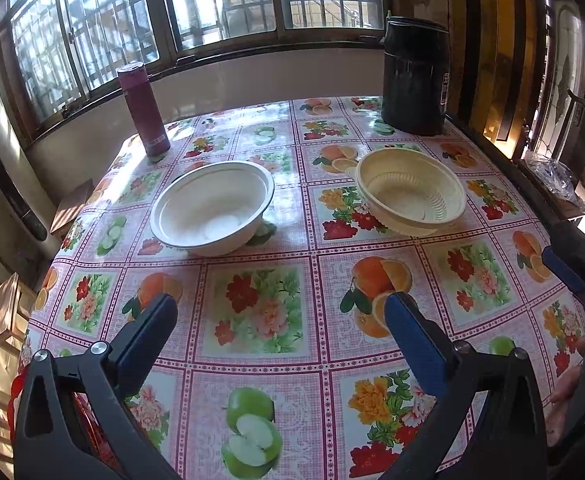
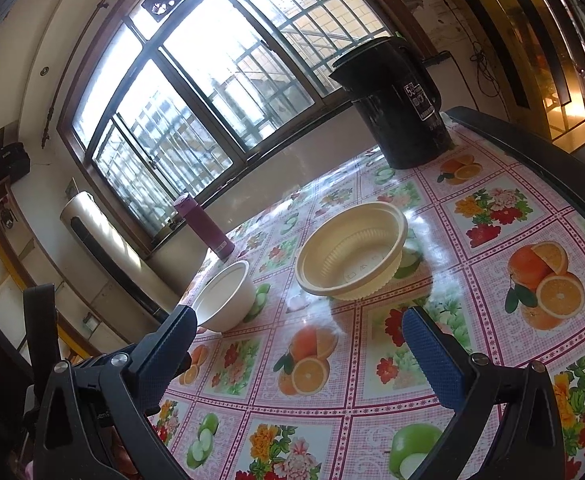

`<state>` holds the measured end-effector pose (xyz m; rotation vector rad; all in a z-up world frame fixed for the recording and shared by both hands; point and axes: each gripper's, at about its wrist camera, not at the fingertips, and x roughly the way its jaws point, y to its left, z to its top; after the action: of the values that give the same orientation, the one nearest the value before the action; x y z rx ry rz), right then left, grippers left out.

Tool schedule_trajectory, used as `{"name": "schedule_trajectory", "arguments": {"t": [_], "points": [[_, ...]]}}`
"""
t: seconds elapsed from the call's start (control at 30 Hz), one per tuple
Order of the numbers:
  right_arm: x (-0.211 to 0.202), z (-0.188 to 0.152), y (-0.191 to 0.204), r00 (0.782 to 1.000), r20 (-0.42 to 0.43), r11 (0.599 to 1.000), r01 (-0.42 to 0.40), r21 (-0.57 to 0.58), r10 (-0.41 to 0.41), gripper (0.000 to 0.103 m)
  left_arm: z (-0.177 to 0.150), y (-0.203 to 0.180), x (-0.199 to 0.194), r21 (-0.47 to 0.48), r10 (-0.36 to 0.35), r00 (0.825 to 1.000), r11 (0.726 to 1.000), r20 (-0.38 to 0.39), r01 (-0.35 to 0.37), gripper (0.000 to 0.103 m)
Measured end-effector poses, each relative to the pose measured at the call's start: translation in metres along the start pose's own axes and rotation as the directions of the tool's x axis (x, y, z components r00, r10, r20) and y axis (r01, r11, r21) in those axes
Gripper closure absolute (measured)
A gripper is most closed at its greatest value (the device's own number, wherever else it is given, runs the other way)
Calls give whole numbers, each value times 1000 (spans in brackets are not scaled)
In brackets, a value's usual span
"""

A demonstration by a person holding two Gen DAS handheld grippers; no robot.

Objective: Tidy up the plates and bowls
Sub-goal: 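Move both open tools toward the beige strainer bowl, then approach the beige strainer bowl with both open tools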

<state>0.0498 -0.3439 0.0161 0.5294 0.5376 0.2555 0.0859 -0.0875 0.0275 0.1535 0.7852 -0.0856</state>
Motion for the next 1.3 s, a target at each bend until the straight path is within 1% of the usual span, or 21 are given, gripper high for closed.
{"name": "schedule_trajectory", "arguments": {"t": [0.47, 0.63, 1.07, 1.3], "points": [[7, -1, -5, 998, -20, 998, 57, 2, -57, 0, -7, -1, 15, -7, -16, 999, 1000, -44, 15, 0], [9, -1, -7, 997, -22, 997, 74, 3, -74, 0, -7, -2, 17, -7, -18, 999, 1000, -47, 18, 0], [14, -2, -10, 994, -43, 995, 97, 5, -97, 0, -10, 0, 22, -7, -20, 997, 1000, -69, 19, 0], [14, -1, -11, 994, -40, 995, 100, 6, -99, 0, -9, -4, 21, 9, -15, 997, 1000, -70, 15, 0]]}}
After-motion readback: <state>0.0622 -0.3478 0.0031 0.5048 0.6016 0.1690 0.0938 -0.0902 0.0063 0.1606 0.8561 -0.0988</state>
